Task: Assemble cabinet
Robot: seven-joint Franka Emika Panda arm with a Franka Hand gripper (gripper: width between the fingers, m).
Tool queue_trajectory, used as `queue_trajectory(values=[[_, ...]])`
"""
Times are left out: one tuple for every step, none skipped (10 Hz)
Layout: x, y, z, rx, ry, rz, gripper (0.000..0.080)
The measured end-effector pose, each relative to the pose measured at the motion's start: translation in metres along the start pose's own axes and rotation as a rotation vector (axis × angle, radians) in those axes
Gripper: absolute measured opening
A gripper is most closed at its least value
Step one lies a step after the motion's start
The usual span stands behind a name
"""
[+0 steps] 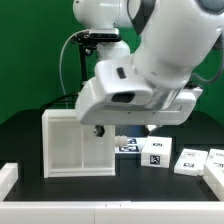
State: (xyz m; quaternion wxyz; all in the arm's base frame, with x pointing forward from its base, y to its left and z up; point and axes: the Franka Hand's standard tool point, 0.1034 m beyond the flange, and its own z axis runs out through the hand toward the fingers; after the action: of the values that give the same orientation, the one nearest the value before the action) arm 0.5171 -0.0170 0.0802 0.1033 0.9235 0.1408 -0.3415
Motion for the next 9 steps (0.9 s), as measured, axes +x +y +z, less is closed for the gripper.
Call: queue_trajectory(values=[[0.003,0.002,-0.005,-0.001,0.011,0.001,0.0797],[0.003,0.002,-0.005,-0.003,0.014,0.001,0.0797],[0.003,0.002,-0.004,-0.003,0.013,0.001,0.0797],[0.002,0.002,-0.003,0.0,0.006,0.007,0.0797],[-0.007,0.0,0.006,0.038,-0.066,0.055,0.0797],[-0.012,-0.001,0.014,0.076,-0.123,0.074,0.0797],[-0.011,0.0,0.015,0.081,-0.14,0.075,0.0797],[-0.01,0.0,0.014,0.079,-0.132,0.074,0.0797],[-0.01,0.0,0.014,0.079,-0.132,0.074,0.0797]])
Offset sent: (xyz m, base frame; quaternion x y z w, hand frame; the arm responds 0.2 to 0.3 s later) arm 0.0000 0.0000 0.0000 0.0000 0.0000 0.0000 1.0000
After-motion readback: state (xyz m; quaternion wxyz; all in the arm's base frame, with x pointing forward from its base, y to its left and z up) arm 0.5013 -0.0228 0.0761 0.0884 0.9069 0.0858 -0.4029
